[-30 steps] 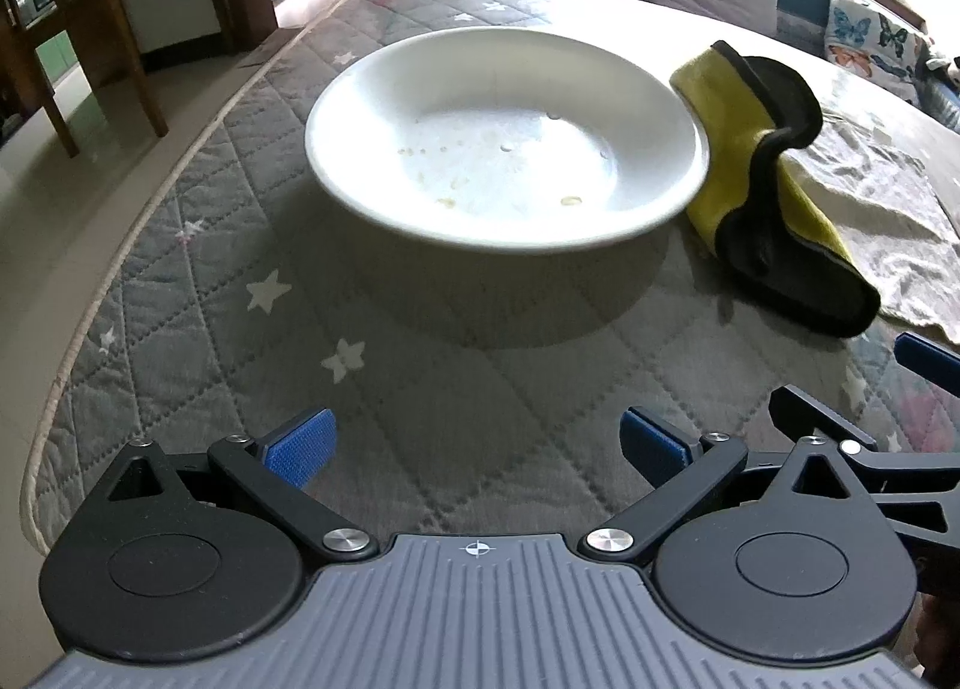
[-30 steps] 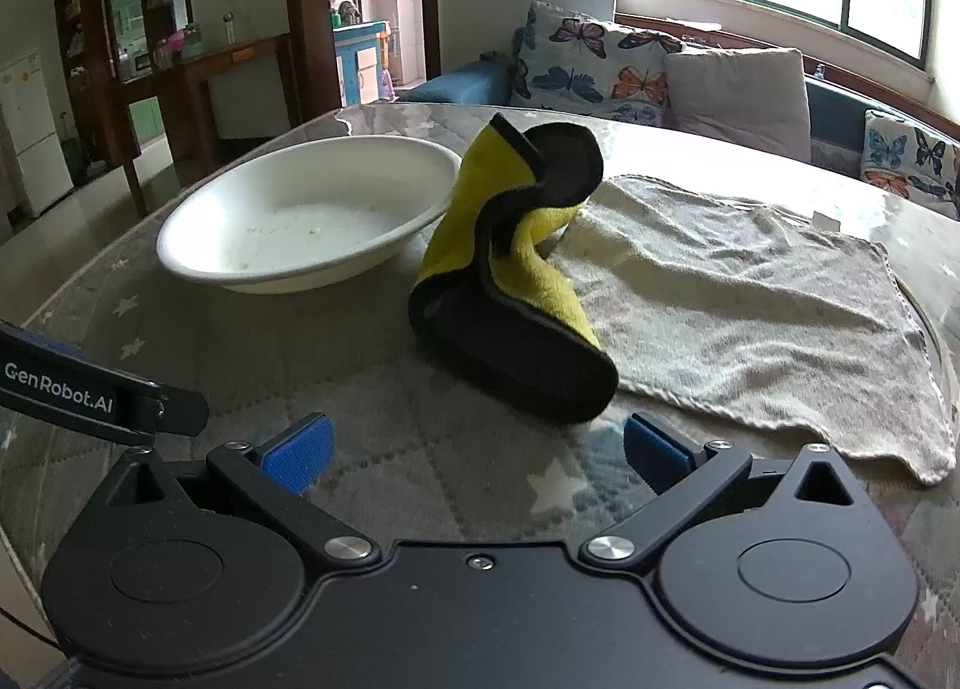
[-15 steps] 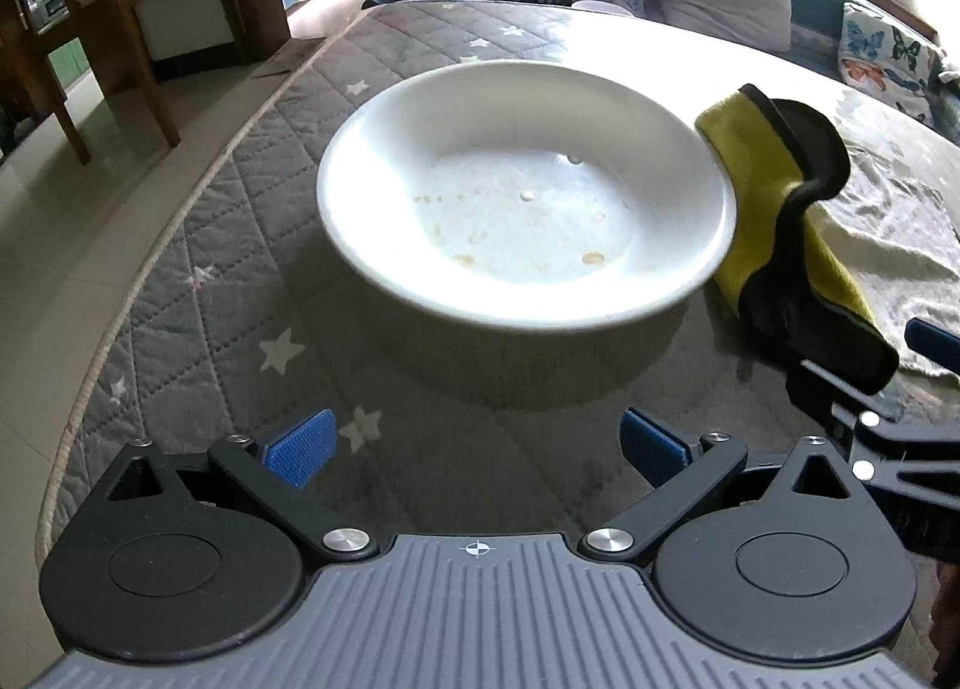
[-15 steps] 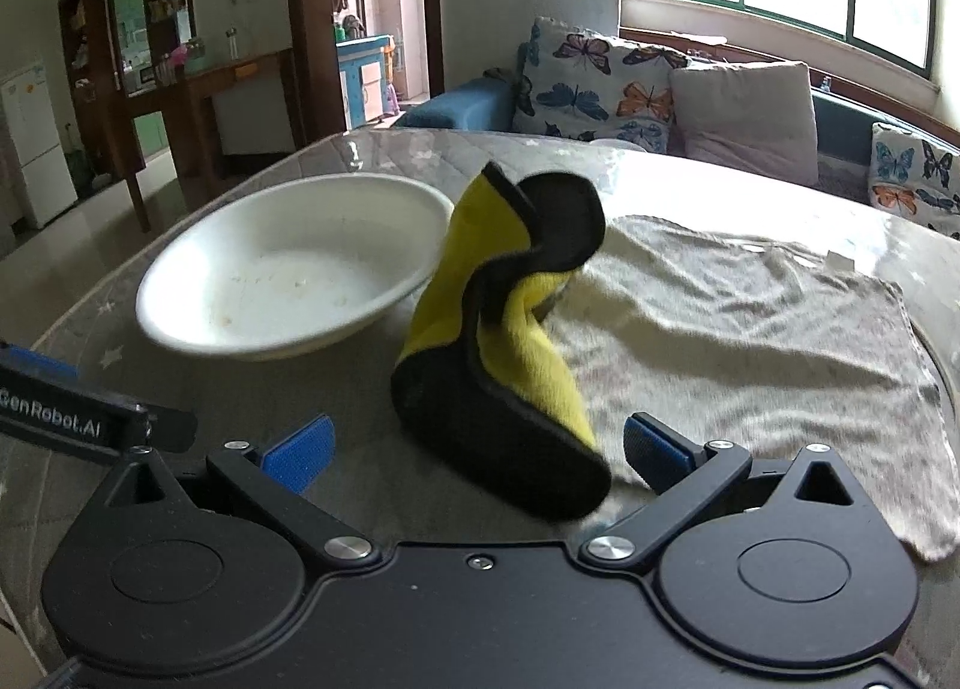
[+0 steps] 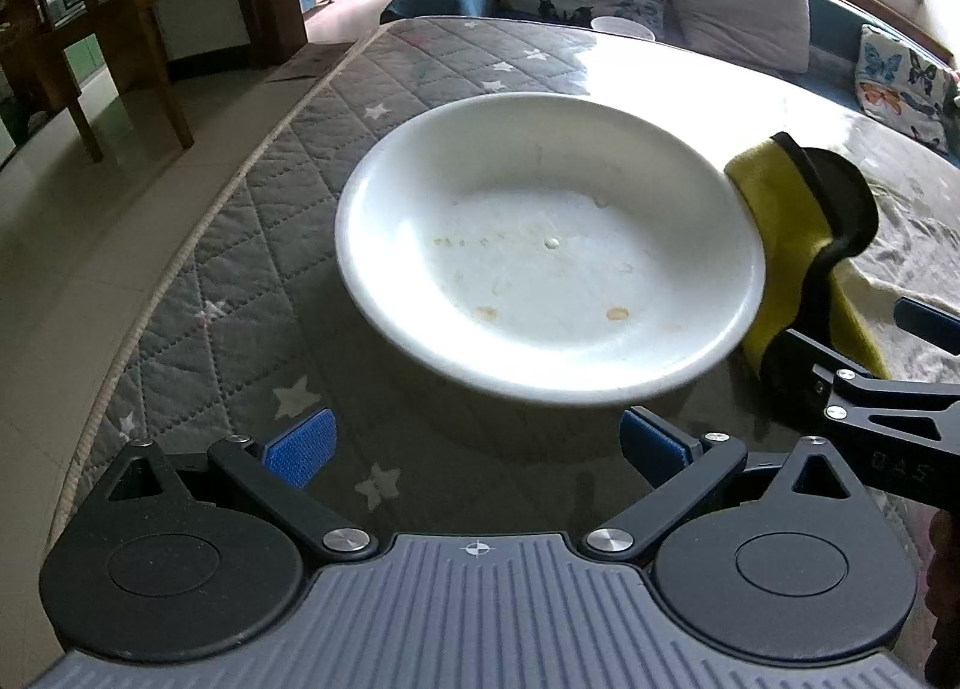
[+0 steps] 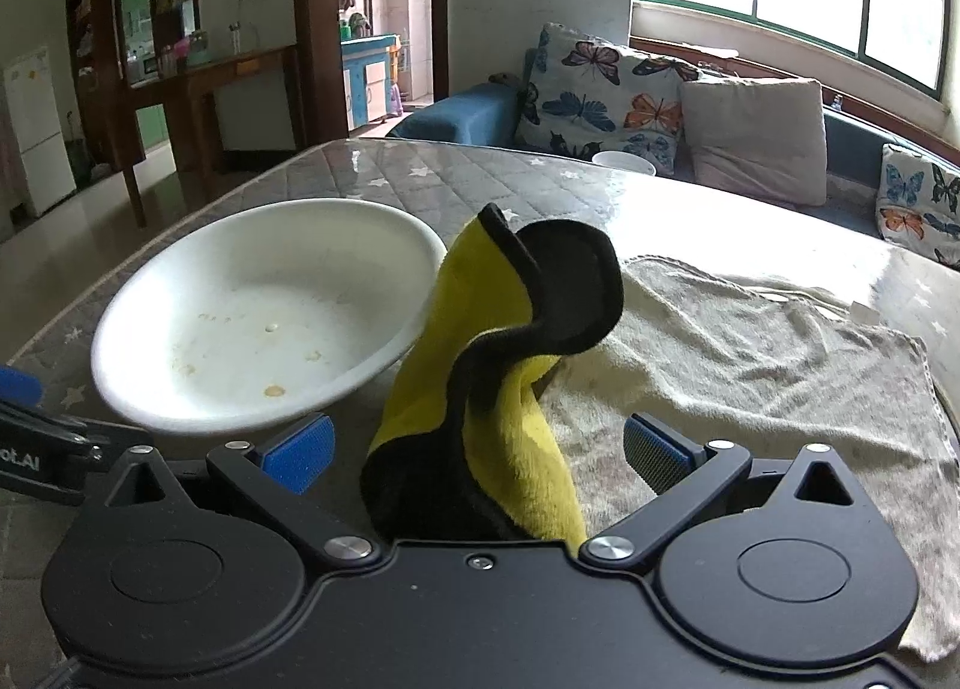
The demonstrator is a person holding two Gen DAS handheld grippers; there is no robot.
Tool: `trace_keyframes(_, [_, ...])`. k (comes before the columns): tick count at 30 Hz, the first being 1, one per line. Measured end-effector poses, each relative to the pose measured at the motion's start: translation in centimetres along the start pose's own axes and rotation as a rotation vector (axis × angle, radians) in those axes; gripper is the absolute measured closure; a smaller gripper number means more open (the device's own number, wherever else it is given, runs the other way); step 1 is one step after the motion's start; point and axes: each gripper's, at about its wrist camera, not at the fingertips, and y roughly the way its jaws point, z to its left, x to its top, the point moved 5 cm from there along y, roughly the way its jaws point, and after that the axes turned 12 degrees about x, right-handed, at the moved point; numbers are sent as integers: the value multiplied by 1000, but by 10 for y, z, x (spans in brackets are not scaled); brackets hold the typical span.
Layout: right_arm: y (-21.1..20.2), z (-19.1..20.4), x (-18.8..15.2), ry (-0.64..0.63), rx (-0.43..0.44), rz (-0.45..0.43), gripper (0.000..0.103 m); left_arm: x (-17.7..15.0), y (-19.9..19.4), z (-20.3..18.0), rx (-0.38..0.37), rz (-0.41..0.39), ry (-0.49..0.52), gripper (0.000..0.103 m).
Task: Clean bowl
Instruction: 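Close the right gripper on the yellow-black sponge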
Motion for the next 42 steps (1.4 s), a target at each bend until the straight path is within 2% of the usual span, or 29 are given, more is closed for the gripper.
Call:
trace_keyframes(7, [8,-2,2,-16,1,20,6,2,4,-1,-7,10,2,1])
trace_keyframes(12, [14,-2,4,-22,14,25,14,2,3,-2,-13,11,4,1])
trace_keyframes(17, [21,-2,4,-38,24,32,28,2,7,-1,-21,31,-1,1])
trace_keyframes(23, [24,-2,4,-47,39,27,34,3,7,0,-30,41,-11,1])
trace_keyframes(27, [27,-1,4,-53,48,24,35,3,5,-1,-44,42,-9,1])
trace_keyframes(34, [32,0,6,-58,57,27,51,4,9,1,-54,68,-25,1])
trace_keyframes(35, [31,0,6,-61,55,25,58,4,10,1,-59,77,-30,1])
trace_keyframes(38, [30,-1,6,-68,50,18,69,4,11,0,-72,92,-41,1])
trace_keyframes(42, [25,-2,6,-62,53,5,74,5,10,0,-89,101,-52,2])
